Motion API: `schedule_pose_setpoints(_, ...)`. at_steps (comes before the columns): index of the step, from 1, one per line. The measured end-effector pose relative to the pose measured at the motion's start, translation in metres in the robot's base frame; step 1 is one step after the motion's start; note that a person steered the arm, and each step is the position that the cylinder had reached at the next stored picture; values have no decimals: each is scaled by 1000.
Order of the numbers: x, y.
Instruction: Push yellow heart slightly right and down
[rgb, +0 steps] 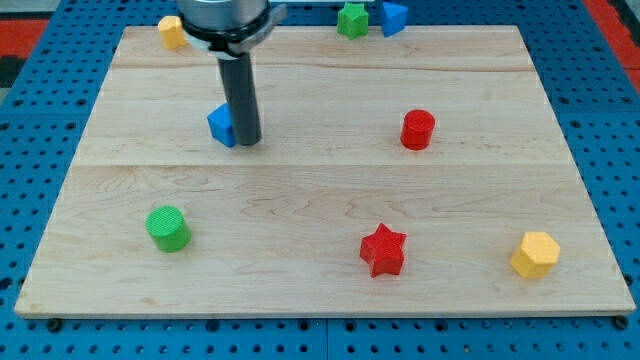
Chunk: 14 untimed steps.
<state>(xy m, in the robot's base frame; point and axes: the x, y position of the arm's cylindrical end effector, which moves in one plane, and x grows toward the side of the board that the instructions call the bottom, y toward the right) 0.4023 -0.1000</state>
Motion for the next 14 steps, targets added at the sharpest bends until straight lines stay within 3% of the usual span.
schedule_pose_setpoints(2, -12, 35)
schedule_pose_setpoints(4, -98, 11)
schedule_pose_setpoints(5, -101, -52)
schedule_pose_setpoints(6, -109, -154)
schedule_pose_setpoints(7, -126, -205)
schedule_pose_setpoints(8, -137, -204)
schedule_pose_setpoints(9, -211, -199)
schedule_pose_setpoints(11, -211, -182)
schedule_pose_setpoints(14, -210, -49)
